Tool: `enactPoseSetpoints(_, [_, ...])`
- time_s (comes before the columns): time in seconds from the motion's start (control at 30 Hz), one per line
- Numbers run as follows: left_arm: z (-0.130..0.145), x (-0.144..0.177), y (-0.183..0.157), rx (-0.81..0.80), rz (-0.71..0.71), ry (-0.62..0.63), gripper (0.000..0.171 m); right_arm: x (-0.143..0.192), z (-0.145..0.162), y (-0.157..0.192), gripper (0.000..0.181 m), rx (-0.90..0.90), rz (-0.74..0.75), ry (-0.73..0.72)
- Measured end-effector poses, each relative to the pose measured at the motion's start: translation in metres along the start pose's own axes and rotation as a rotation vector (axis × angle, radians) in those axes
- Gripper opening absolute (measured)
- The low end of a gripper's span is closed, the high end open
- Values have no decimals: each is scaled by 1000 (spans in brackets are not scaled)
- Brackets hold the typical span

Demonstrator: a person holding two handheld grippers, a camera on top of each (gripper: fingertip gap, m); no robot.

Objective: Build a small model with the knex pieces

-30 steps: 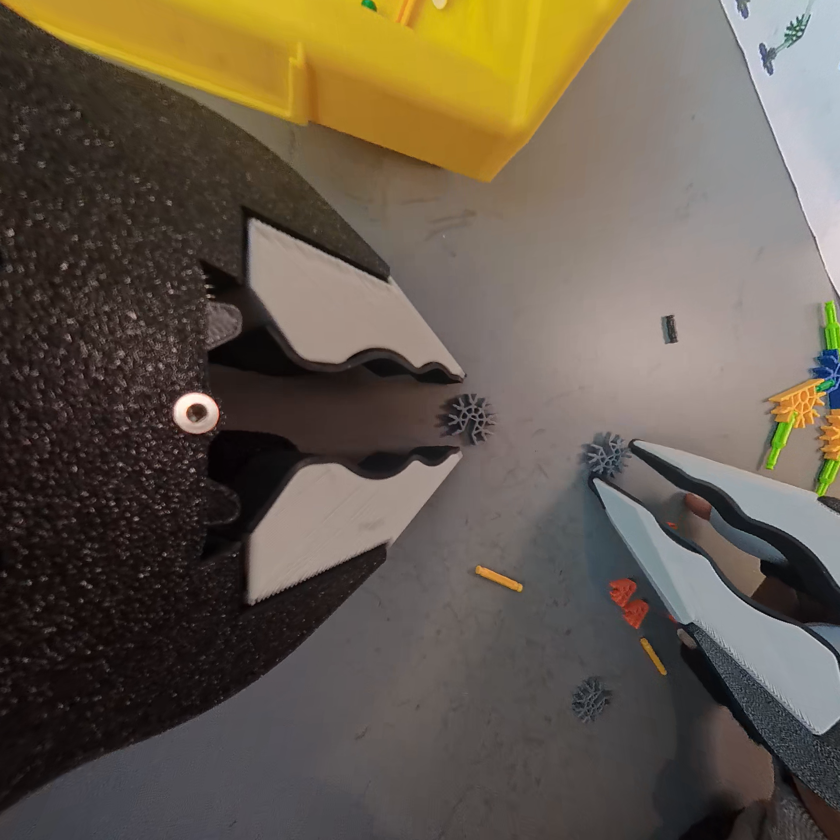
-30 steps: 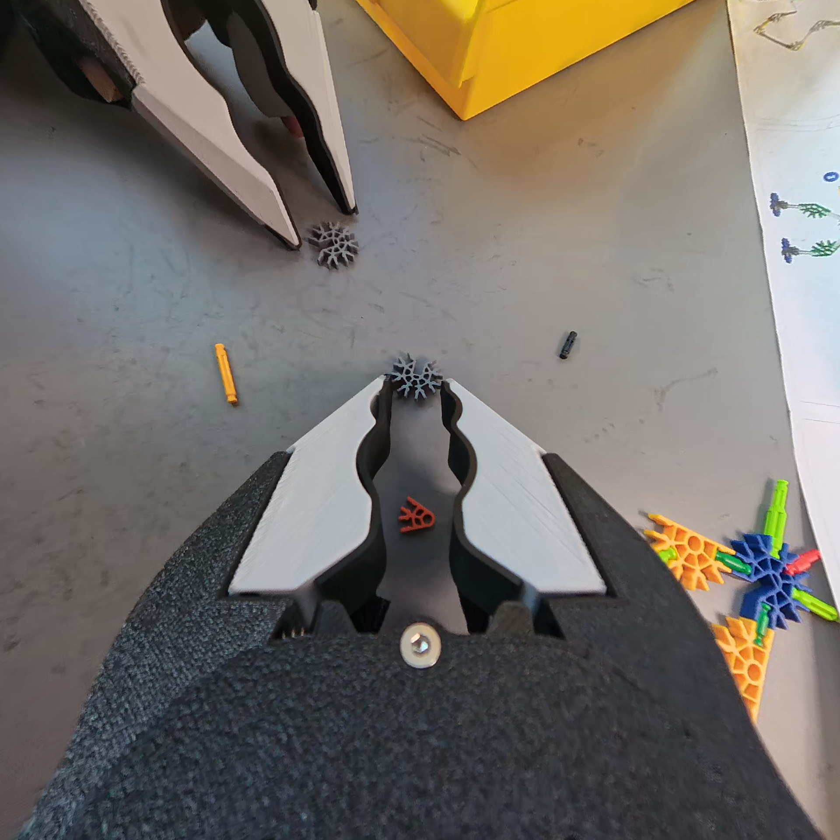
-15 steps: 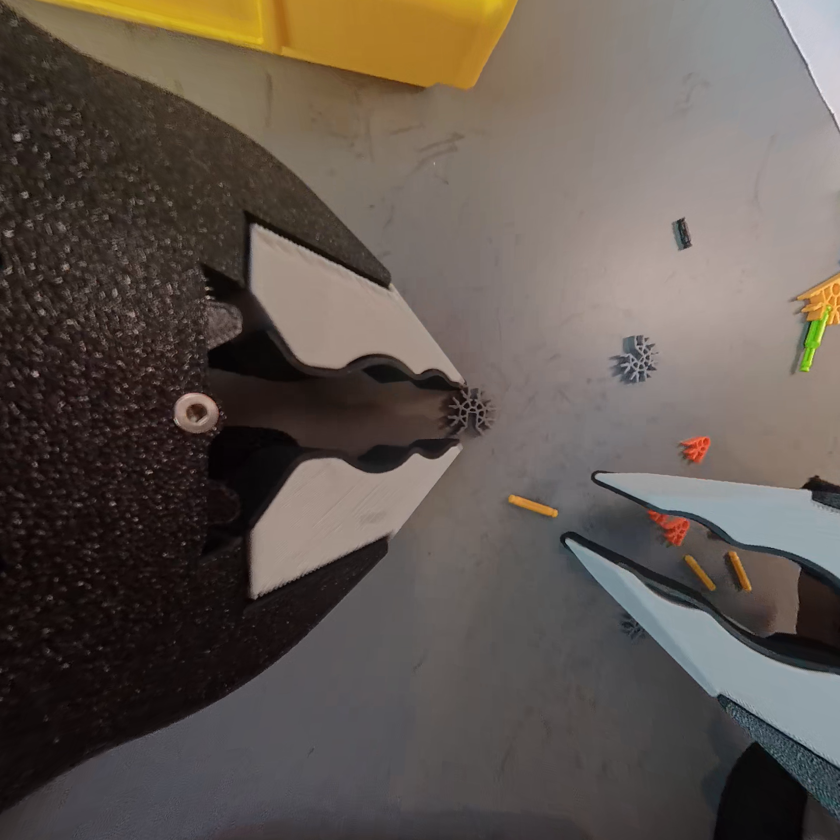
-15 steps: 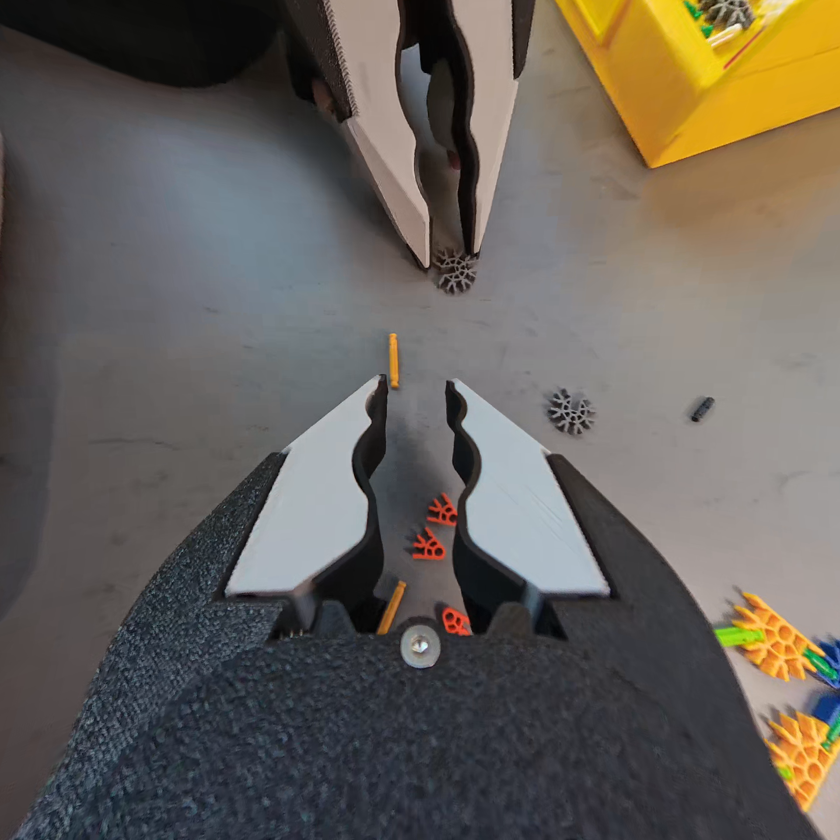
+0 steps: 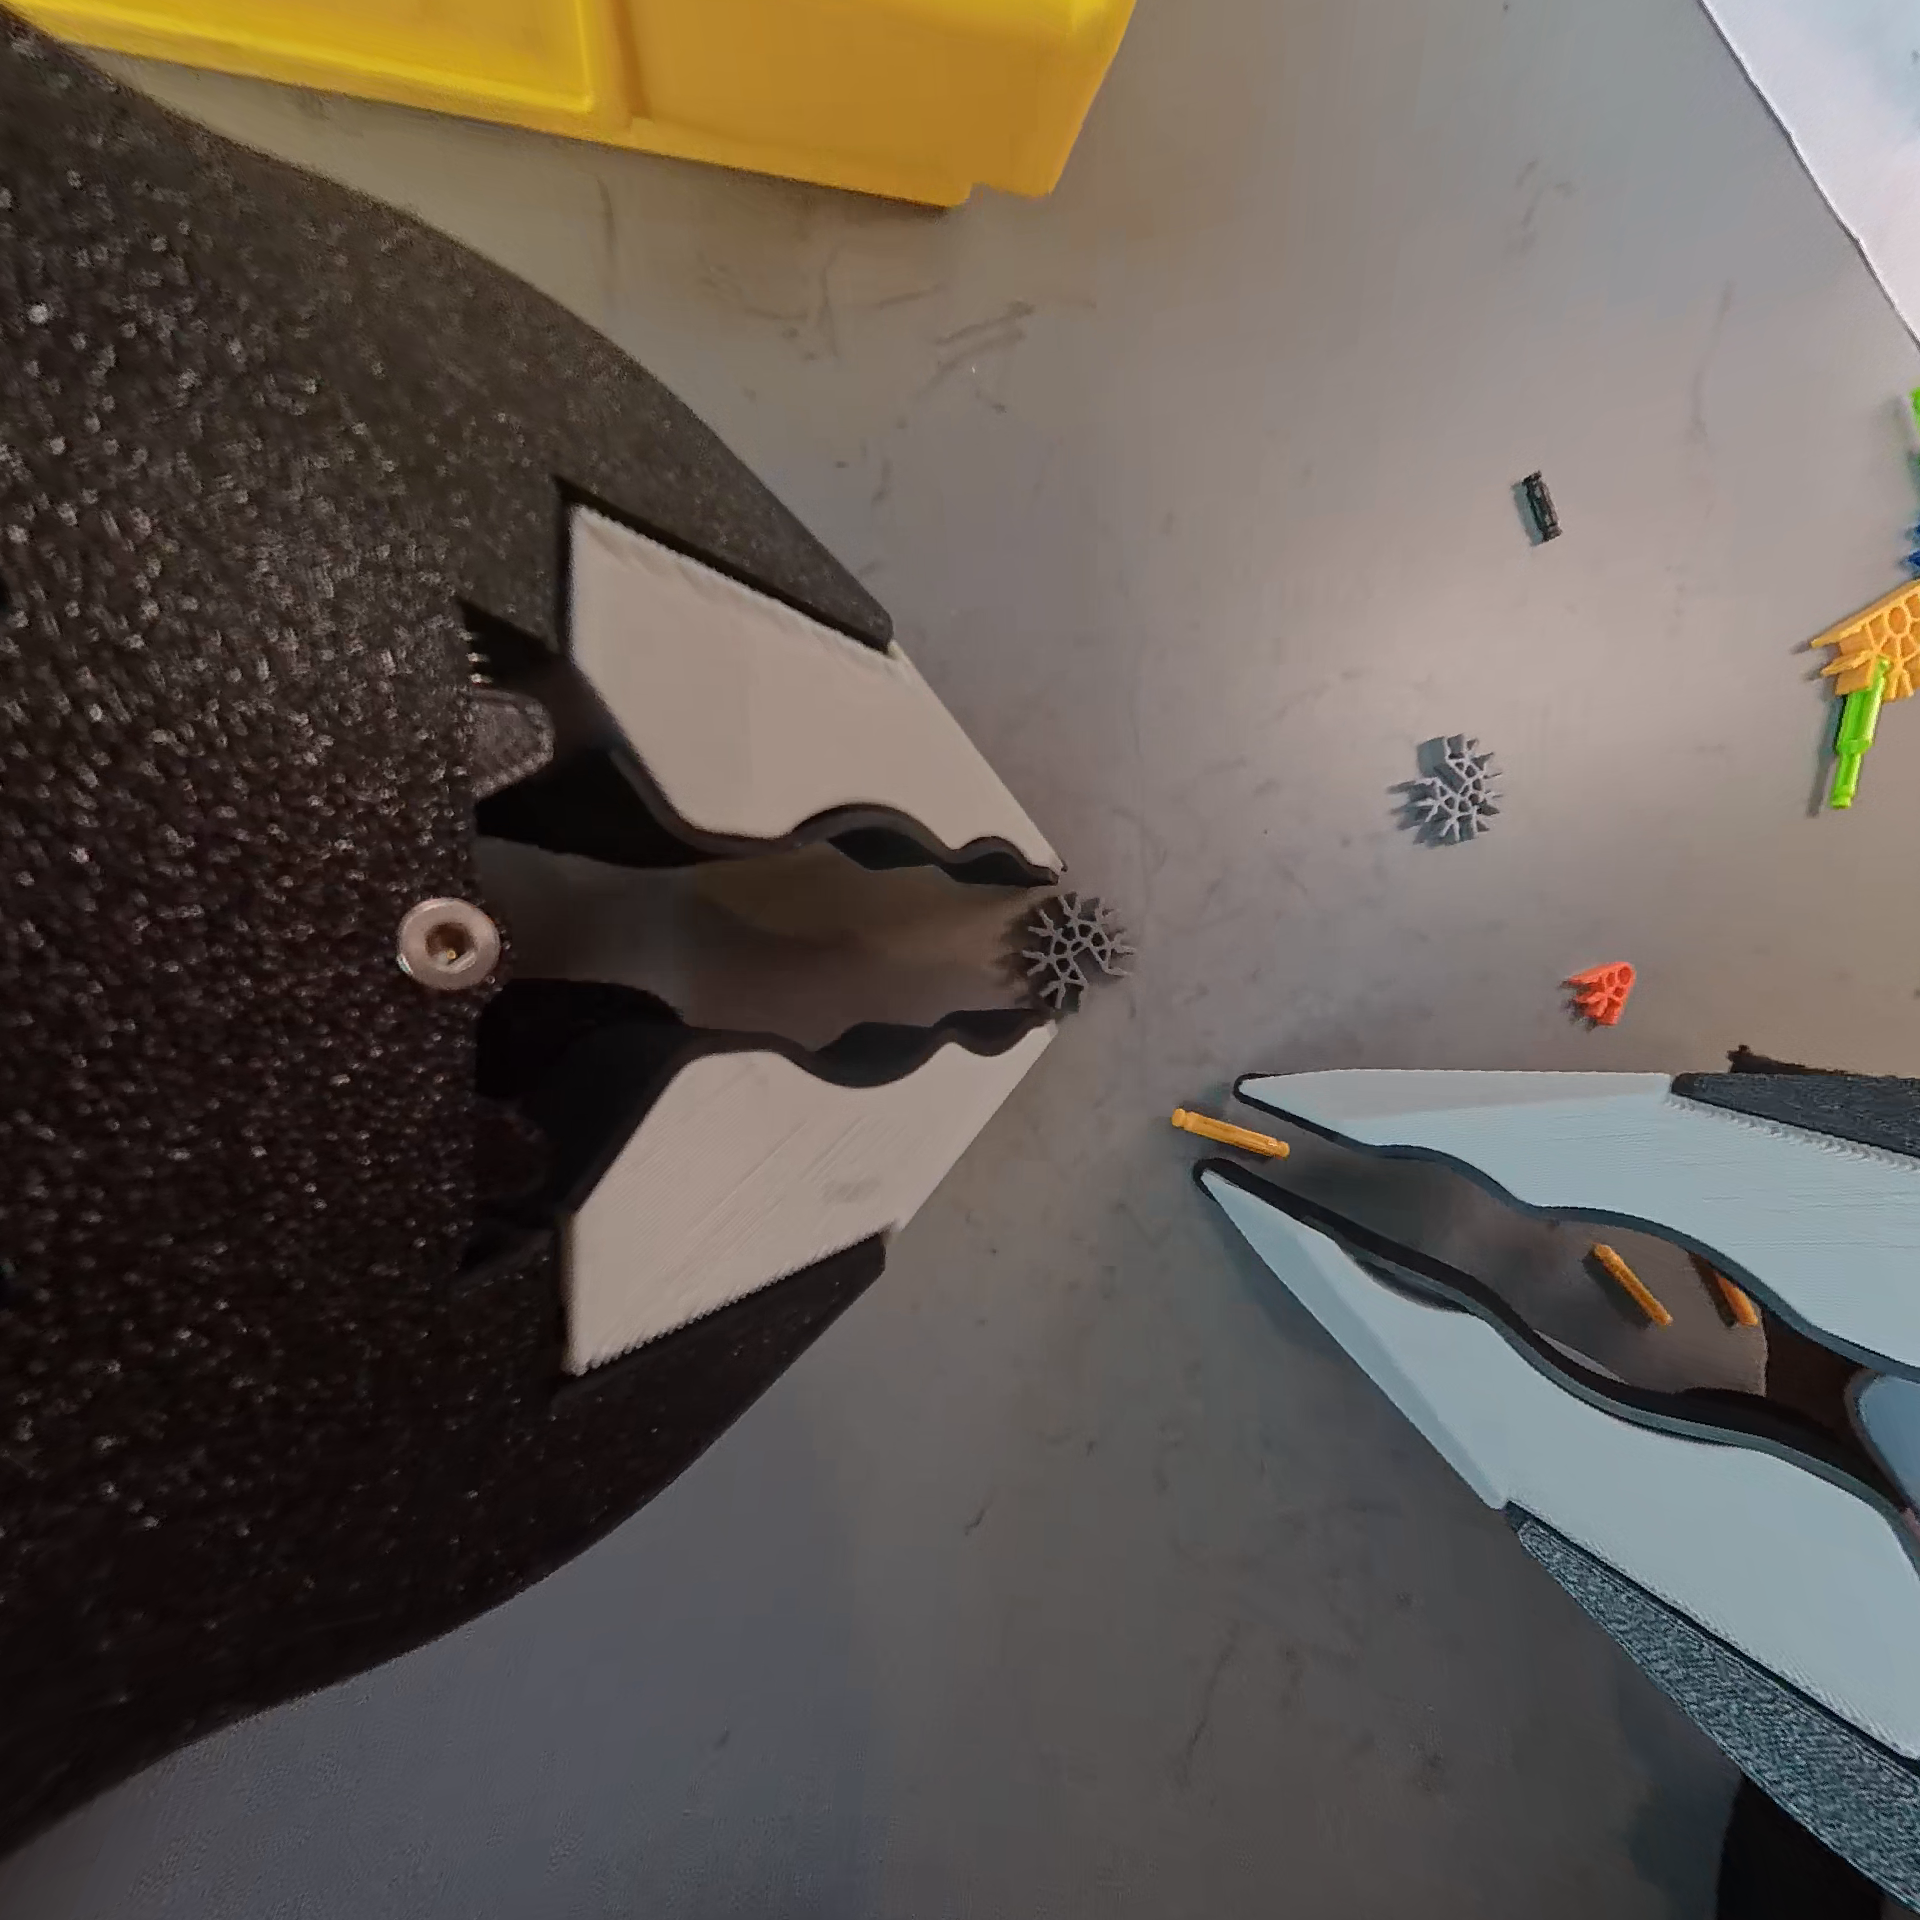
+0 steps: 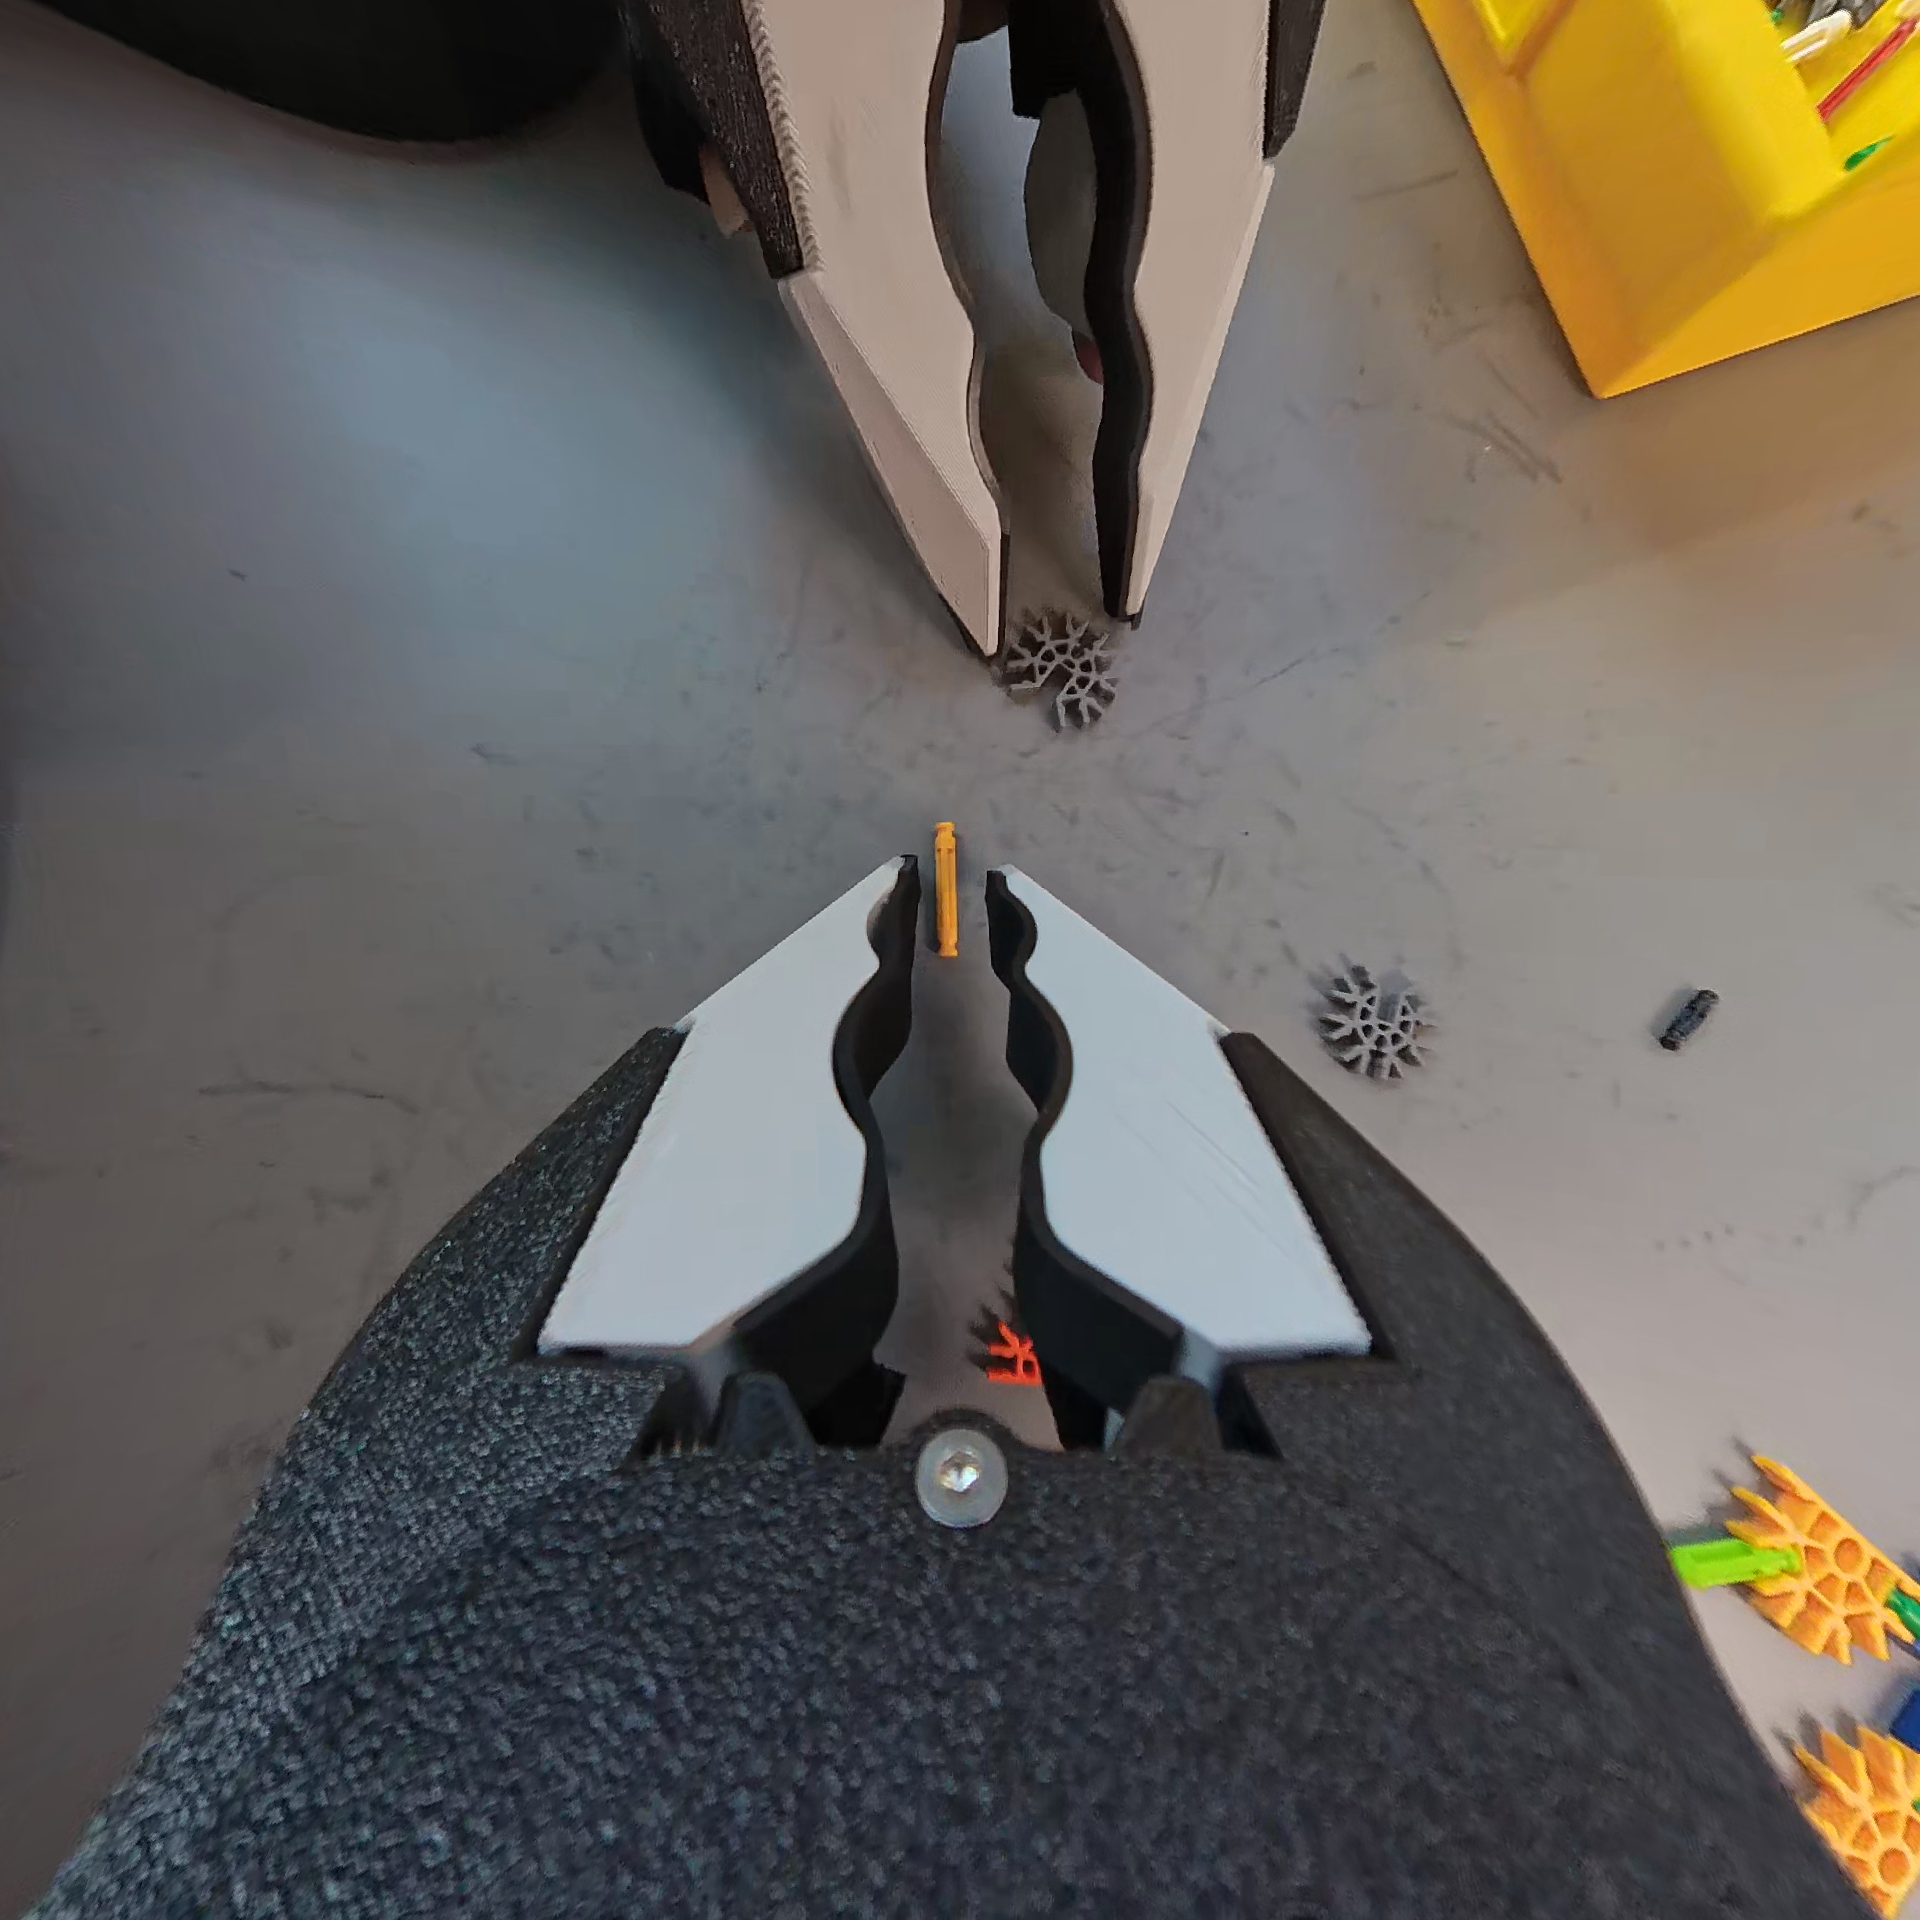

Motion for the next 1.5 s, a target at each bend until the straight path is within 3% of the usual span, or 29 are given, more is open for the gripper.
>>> enactPoseSetpoints(0.27, [-7,-6,-5,-18,30,-19,21,-1,0,5,1,-8,-47,-1])
enactPoseSetpoints(0.63, [-27,-14,-64,-237,311,-100,21,19,7,16,1,25,-156,-14])
enactPoseSetpoints(0.93, [-23,-10,-50,-222,252,-92,25,15,13,28,1,64,-199,20])
enactPoseSetpoints(1.5, [-24,-13,-57,-193,259,-94,21,11,14,28,1,54,-171,53])
Point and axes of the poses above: each gripper's, where its closed fingertips meet, x back along the fingers, z out of its underside, y = z × x across the jaws, the point moved 1 cm from there along x, back along the fingers, and after that the axes turned 13 degrees about -x, right-handed, at the moved point
